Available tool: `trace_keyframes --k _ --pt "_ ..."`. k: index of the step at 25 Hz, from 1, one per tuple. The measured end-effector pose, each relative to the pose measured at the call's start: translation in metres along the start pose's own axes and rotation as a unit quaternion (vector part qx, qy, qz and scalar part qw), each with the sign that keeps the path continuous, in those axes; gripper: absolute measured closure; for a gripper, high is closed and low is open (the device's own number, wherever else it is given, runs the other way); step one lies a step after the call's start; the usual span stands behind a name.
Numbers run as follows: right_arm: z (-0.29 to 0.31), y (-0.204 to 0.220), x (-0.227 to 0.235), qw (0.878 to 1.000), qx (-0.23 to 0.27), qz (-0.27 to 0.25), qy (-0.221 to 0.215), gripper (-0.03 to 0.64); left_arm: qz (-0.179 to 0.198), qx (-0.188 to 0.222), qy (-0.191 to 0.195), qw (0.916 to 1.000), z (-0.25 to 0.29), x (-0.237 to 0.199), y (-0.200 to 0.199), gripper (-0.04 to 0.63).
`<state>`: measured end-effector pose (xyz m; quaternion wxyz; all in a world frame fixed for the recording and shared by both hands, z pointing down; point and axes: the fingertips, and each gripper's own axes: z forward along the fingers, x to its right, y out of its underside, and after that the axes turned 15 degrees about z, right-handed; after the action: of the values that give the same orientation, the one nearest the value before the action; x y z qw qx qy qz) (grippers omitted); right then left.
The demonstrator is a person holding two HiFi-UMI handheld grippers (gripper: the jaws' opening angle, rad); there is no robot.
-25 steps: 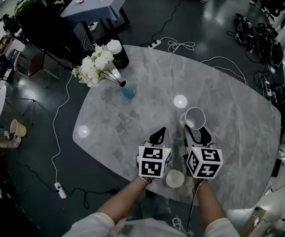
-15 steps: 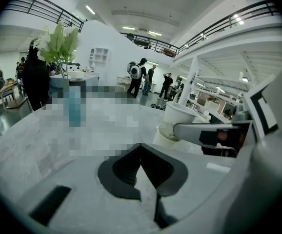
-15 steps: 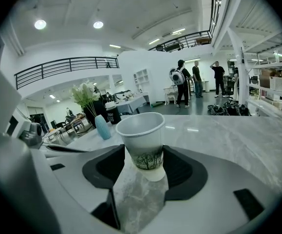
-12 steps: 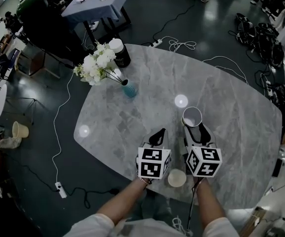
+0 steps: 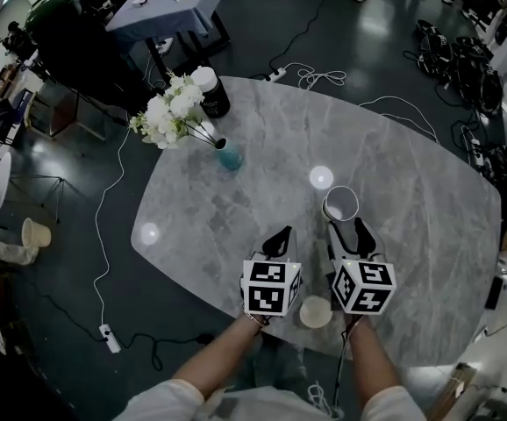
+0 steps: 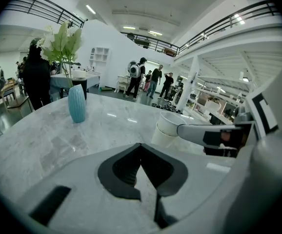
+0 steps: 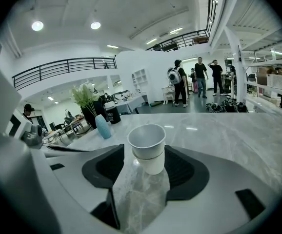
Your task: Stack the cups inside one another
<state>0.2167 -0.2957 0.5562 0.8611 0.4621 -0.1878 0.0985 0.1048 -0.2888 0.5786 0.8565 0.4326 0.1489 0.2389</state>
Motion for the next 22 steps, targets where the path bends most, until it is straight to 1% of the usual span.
trace_keyframes --k 10,18,22 --pt "-0.023 -0.006 0.008 1.000 0.010 0.004 0.025 0.402 0.002 0.009 0.002 1.0000 -0.014 0.005 -0.005 0.600" --pt "-0.056 -0.014 -0.002 0.999 0.037 0.017 0.025 0.405 0.012 0.027 0.007 0.9995 -0.040 0.010 -0.015 0.600" --pt "-0.076 -0.019 -0.005 0.998 0.055 0.023 0.026 0.428 0.019 0.036 0.011 0.9991 -0.055 0.016 -0.021 0.600"
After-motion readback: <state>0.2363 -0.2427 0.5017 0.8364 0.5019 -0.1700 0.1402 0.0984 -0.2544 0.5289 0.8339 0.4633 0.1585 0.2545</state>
